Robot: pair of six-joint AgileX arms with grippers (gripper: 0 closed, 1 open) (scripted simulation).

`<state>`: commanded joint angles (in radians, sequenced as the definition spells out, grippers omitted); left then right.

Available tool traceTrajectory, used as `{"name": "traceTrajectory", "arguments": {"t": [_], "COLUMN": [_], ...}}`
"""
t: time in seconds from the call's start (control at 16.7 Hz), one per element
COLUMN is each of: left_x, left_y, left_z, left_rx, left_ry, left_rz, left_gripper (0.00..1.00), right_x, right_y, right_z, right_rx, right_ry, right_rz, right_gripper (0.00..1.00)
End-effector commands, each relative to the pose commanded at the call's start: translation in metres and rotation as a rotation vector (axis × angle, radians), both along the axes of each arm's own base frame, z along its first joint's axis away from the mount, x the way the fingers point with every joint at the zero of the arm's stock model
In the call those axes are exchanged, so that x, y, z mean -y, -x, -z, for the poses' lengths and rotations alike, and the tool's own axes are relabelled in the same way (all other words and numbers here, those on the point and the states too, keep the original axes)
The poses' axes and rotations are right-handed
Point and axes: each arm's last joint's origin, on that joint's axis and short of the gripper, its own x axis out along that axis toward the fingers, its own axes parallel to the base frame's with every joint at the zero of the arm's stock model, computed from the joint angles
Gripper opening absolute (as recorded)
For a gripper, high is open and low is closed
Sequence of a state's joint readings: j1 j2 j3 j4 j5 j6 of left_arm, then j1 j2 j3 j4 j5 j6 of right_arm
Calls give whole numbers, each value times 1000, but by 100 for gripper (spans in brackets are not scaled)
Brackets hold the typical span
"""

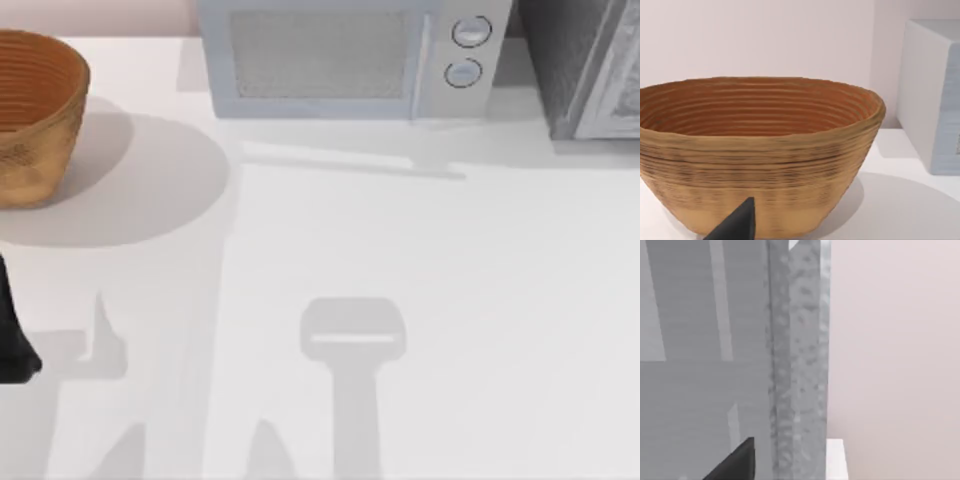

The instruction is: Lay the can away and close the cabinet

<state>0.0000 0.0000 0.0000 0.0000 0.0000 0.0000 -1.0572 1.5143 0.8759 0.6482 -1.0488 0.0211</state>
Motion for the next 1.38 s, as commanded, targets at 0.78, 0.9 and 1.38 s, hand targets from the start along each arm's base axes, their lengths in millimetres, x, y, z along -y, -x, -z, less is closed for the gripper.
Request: {"name": "traceTrajectory", "arguments": {"t": [0.78, 0.9, 1.38], "left_x": [0, 0, 0], "left_y": [0, 0, 0], "left_z": [0, 0, 0], "left_rx": [0, 0, 0], "left_ry": [0, 0, 0], "left_rz": [0, 0, 0], "left_gripper": [100, 100, 100], "right_x": [-65, -70, -78], "right_y": [29, 31, 21], "right_z": [-239, -244, -244], "right_rx": [-1, 2, 6], "right_ry": [-2, 2, 3], "right_rz": [1, 1, -2], "right_gripper": [100, 100, 100]}}
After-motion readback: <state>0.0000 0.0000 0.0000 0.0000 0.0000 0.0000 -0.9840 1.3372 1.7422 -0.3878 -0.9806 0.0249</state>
